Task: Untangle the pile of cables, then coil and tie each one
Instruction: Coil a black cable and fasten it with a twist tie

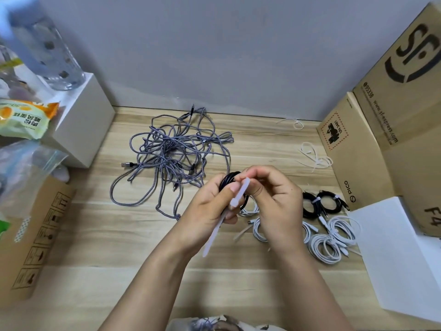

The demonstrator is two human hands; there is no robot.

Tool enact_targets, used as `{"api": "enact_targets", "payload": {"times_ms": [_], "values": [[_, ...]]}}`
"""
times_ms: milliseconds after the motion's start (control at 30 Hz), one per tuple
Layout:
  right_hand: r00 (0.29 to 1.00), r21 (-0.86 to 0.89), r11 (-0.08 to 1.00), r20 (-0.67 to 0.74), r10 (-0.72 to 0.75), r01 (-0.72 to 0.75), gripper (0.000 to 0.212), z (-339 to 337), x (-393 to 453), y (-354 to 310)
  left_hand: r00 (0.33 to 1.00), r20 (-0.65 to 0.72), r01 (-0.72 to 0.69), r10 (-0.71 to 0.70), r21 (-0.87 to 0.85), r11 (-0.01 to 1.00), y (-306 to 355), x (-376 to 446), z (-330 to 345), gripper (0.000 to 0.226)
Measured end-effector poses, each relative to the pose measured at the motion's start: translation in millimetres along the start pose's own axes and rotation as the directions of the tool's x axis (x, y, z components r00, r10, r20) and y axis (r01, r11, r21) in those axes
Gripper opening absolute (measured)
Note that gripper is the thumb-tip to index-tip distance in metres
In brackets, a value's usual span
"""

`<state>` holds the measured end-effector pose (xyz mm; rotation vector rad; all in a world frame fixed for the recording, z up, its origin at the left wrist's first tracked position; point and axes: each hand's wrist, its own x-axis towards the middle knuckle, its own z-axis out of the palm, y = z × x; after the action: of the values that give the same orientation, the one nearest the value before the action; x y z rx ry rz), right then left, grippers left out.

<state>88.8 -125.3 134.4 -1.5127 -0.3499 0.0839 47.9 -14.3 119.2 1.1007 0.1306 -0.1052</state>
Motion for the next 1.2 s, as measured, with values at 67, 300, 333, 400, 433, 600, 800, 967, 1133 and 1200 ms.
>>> {"api": "enact_targets", "payload": {"times_ms": [67, 300, 333, 400, 433, 600, 800, 967, 1133, 1200], "values": [[0.995, 0.173, 0.98, -0.019, 0.101, -0.096, 0.016, 4.6, -0.8, -5.3, 0.998, 0.021, -0.061, 0.06, 0.038, 0.997, -0.3, 1.8, 2.4, 0.012], [0.902, 0.619, 0.703, 0.018, 0.432, -0.35, 0.022, -0.1, 1.8, -13.8, 0.978, 0.109, -0.198, 0.177, 0.239, 0.951, -2.0, -0.7, 12.5, 0.011], [0.891, 0.638, 0.674, 0.043, 0.451, -0.372, 0.021, -1.6, 3.2, -13.8, 0.979, 0.107, -0.198, 0.175, 0.27, 0.942, -3.8, -1.3, 11.1, 0.007], [0.873, 0.681, 0.605, 0.105, 0.477, -0.412, 0.018, -4.8, 6.3, -12.1, 0.981, 0.096, -0.188, 0.166, 0.304, 0.934, -4.3, -1.9, 7.5, 0.009], [0.862, 0.702, 0.569, 0.126, 0.491, -0.427, 0.017, -6.5, 7.6, -11.1, 0.983, 0.088, -0.183, 0.164, 0.296, 0.937, -4.5, -2.1, 5.2, 0.011], [0.868, 0.753, 0.533, 0.099, 0.486, -0.385, 0.017, -14.9, 9.3, -15.8, 0.98, 0.034, -0.195, 0.195, 0.344, 0.919, -5.7, -5.0, 0.1, 0.027], [0.887, 0.609, 0.666, 0.146, 0.439, -0.43, 0.022, -13.8, -1.3, -22.2, 0.969, -0.066, -0.214, 0.24, 0.268, 0.939, 2.7, -5.4, -4.6, 0.018], [0.847, 0.435, 0.74, 0.113, 0.52, -0.513, 0.028, -1.9, -7.5, -15.5, 0.947, -0.066, -0.291, 0.313, 0.232, 0.928, 11.1, -8.6, -4.0, 0.027], [0.835, 0.242, 0.813, -0.018, 0.55, -0.53, 0.05, 6.5, -12.2, -6.9, 0.925, -0.045, -0.304, 0.377, 0.508, 0.806, 16.1, -13.1, 1.7, 0.018], [0.846, 0.204, 0.835, -0.058, 0.531, -0.51, 0.05, 7.4, -11.7, -6.1, 0.922, -0.019, -0.3, 0.387, 0.596, 0.745, 15.3, -13.6, 1.7, 0.017]]}}
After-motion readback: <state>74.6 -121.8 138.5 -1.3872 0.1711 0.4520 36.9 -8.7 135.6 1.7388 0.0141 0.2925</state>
